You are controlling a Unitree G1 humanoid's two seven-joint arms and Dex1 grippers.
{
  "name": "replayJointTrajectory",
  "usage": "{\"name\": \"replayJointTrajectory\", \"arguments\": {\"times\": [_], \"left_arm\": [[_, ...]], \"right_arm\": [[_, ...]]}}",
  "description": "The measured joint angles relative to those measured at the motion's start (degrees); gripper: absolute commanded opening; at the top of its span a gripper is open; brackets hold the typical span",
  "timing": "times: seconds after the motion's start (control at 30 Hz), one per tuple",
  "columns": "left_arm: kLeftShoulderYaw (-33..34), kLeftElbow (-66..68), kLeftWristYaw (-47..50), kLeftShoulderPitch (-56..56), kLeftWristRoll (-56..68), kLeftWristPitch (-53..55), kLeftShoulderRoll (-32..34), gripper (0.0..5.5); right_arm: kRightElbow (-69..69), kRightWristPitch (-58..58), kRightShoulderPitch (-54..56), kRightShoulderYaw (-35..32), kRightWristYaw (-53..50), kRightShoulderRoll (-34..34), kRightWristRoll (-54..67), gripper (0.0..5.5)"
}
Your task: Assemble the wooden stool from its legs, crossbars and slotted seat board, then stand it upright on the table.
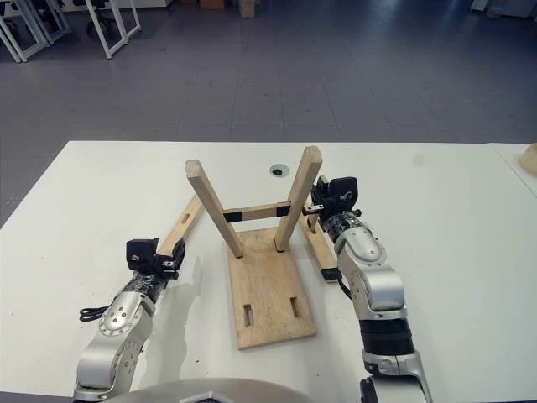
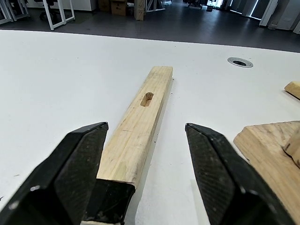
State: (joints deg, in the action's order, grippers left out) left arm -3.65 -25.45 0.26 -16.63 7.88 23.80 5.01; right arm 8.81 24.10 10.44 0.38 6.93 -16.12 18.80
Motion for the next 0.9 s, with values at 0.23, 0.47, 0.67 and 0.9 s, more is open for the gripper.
{"name": "replayJointTrajectory", "arguments": {"times": [0.23,0.47,0.67,0.9], "left_arm": [[0.00,0.00,-0.03,0.01,-0.19,0.37,0.00,3.06],[0.02,0.00,-0.28,0.01,-0.22,0.41,-0.01,3.06],[0.06,0.51,-0.41,0.37,-0.22,0.43,-0.03,3.06],[0.04,1.49,-1.09,0.69,-0.26,0.43,0.00,3.06]], "right_arm": [[0.97,-0.54,-2.14,-1.54,1.29,0.21,-0.89,0.40],[0.01,-1.37,-2.04,-2.75,1.79,0.21,-1.96,0.40],[-6.88,-8.16,-2.01,-3.23,2.27,1.94,-4.01,0.40],[-13.62,-17.50,-1.94,-3.73,1.81,4.81,-5.64,0.40]]}}
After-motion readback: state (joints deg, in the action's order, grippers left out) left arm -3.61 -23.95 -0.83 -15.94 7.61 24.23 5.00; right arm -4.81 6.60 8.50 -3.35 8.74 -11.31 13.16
